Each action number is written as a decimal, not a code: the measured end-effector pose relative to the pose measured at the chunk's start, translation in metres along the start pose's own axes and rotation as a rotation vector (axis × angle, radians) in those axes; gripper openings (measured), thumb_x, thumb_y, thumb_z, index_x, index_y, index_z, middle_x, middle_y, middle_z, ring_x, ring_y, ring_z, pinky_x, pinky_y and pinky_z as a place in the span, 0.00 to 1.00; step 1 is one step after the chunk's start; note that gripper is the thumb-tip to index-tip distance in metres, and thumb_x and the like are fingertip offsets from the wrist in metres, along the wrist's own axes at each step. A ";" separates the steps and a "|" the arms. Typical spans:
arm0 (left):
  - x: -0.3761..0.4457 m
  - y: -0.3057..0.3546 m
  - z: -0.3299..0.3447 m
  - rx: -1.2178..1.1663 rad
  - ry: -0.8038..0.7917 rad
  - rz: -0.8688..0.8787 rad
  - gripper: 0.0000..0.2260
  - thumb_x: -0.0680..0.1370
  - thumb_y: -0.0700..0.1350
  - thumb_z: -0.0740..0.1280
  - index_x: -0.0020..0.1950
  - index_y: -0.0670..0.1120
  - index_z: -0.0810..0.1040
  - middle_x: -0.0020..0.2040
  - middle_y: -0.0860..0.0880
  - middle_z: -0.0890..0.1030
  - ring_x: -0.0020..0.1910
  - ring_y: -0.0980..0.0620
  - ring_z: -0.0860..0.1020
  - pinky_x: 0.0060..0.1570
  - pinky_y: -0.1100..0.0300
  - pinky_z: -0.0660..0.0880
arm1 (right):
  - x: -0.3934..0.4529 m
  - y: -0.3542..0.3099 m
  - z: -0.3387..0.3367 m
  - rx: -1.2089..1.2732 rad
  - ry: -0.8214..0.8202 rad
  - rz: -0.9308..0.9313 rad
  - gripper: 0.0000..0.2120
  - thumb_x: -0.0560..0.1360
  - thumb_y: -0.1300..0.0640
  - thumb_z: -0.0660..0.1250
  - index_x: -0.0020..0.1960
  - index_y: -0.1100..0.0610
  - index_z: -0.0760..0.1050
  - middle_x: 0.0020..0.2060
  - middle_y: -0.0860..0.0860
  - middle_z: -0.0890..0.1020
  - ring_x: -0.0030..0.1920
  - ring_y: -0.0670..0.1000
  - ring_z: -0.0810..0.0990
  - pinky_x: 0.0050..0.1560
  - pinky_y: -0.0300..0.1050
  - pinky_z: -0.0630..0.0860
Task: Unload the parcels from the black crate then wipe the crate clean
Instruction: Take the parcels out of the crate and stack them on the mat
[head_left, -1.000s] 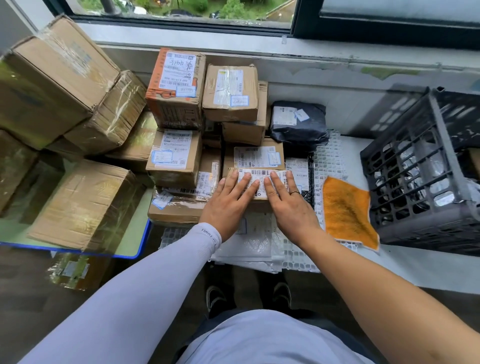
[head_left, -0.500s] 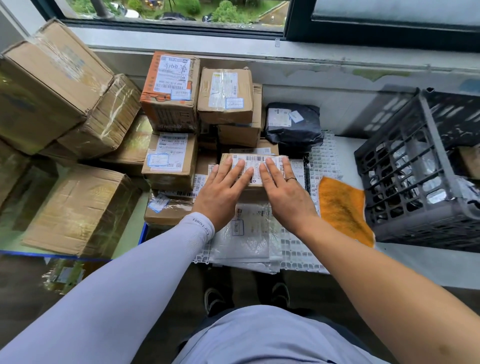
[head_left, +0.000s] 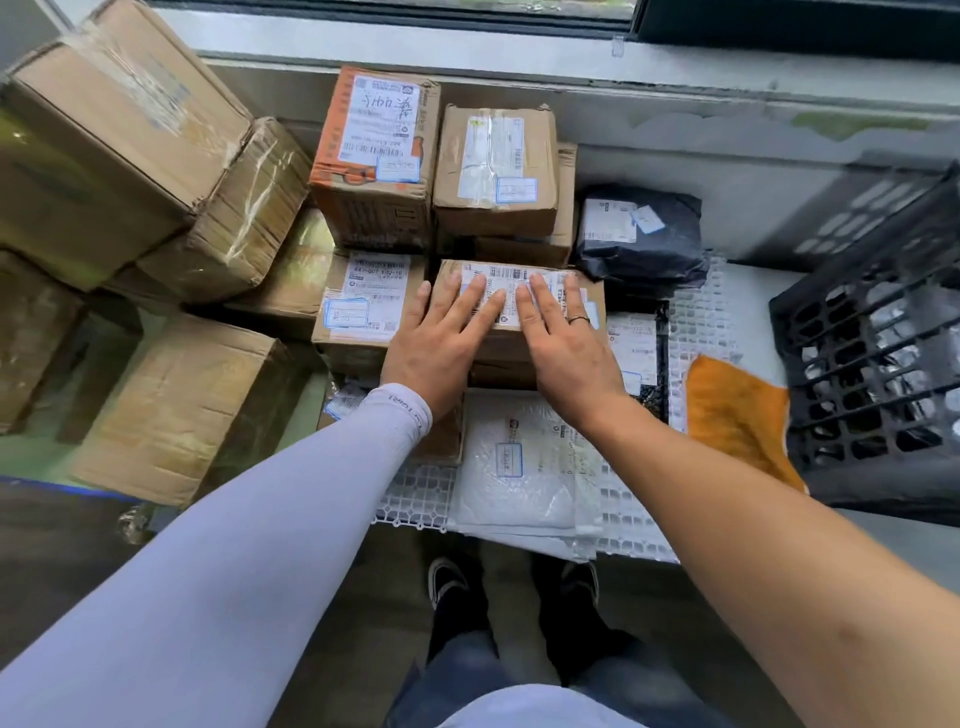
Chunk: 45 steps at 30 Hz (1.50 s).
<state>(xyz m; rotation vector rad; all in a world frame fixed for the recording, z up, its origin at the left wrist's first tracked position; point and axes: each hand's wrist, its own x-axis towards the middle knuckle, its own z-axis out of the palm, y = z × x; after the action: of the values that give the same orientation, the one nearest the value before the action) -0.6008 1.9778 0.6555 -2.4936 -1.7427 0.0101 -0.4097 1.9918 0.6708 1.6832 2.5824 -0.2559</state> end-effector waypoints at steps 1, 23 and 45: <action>0.000 -0.002 0.000 -0.002 -0.003 -0.014 0.33 0.77 0.41 0.45 0.82 0.48 0.63 0.81 0.43 0.65 0.80 0.37 0.62 0.78 0.38 0.58 | 0.002 -0.002 -0.001 -0.008 -0.006 0.000 0.32 0.82 0.69 0.47 0.84 0.57 0.45 0.84 0.55 0.47 0.82 0.65 0.42 0.75 0.66 0.63; 0.017 -0.004 -0.027 -0.028 -0.171 -0.138 0.31 0.84 0.52 0.56 0.85 0.53 0.45 0.85 0.47 0.49 0.84 0.44 0.46 0.80 0.37 0.43 | 0.022 -0.009 -0.021 -0.103 -0.081 0.073 0.38 0.82 0.54 0.58 0.84 0.52 0.38 0.84 0.53 0.43 0.83 0.56 0.40 0.82 0.57 0.40; 0.093 0.261 -0.131 -0.124 0.005 -0.205 0.27 0.85 0.59 0.55 0.83 0.52 0.59 0.83 0.47 0.61 0.82 0.44 0.56 0.79 0.40 0.51 | -0.113 0.224 -0.142 -0.067 0.118 0.049 0.33 0.85 0.47 0.55 0.84 0.55 0.45 0.83 0.57 0.52 0.83 0.60 0.47 0.81 0.61 0.47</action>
<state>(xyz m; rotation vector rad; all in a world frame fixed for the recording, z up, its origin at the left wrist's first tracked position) -0.3164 1.9665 0.7685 -2.3779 -2.0476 -0.1230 -0.1525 2.0017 0.8005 1.7867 2.5947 -0.0687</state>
